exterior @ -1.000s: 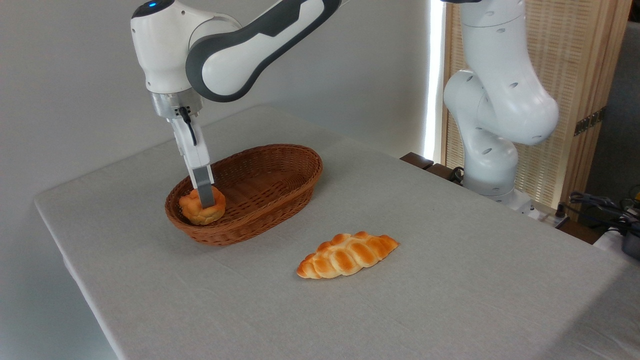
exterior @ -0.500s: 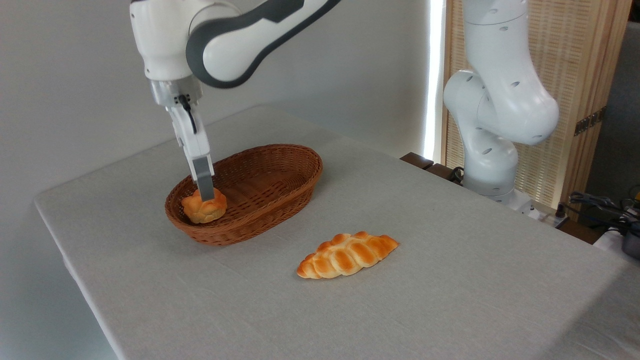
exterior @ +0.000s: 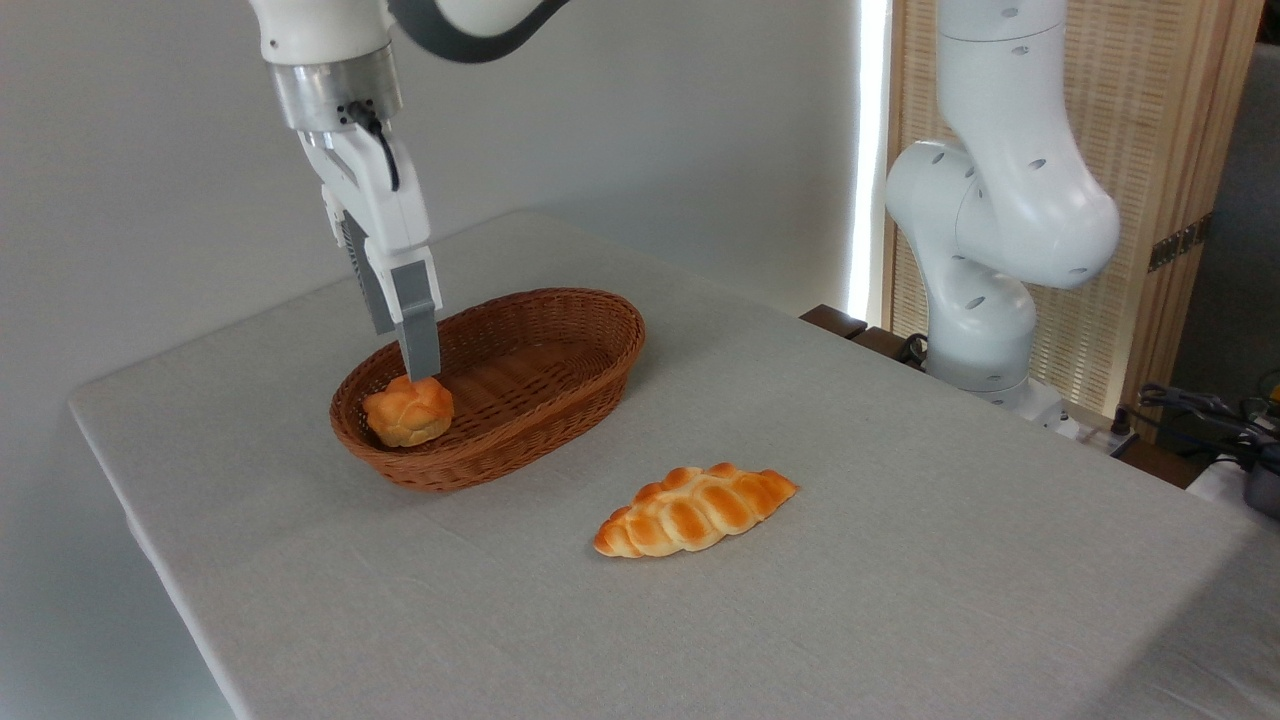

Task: Put bread into the basket

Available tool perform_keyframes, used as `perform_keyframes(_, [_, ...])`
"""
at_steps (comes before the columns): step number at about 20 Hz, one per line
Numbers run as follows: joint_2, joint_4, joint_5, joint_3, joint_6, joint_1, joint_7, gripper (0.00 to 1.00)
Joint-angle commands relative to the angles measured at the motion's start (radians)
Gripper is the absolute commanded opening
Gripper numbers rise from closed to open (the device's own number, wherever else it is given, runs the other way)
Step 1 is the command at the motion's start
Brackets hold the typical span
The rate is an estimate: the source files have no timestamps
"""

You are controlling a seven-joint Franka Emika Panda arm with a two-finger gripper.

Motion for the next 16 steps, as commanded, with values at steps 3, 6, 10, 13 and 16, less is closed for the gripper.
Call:
perform_keyframes(3, [-0.090, 0.007, -0.015, 0.198, -0.026, 0.000, 0.063, 1.00])
perform_keyframes(6, [-0.103, 0.011, -0.037, 0.243, -0.032, 0.021, 0.075, 1.00])
perform_keyframes(10, [-0.104, 0.016, -0.061, 0.233, -0.083, 0.057, 0.075, 1.00])
perform_keyframes(13, [-0.104, 0.016, -0.048, 0.232, -0.129, 0.057, 0.104, 1.00])
perform_keyframes(16, [-0.103, 0.071, -0.044, 0.243, -0.187, 0.058, 0.202, 1.00])
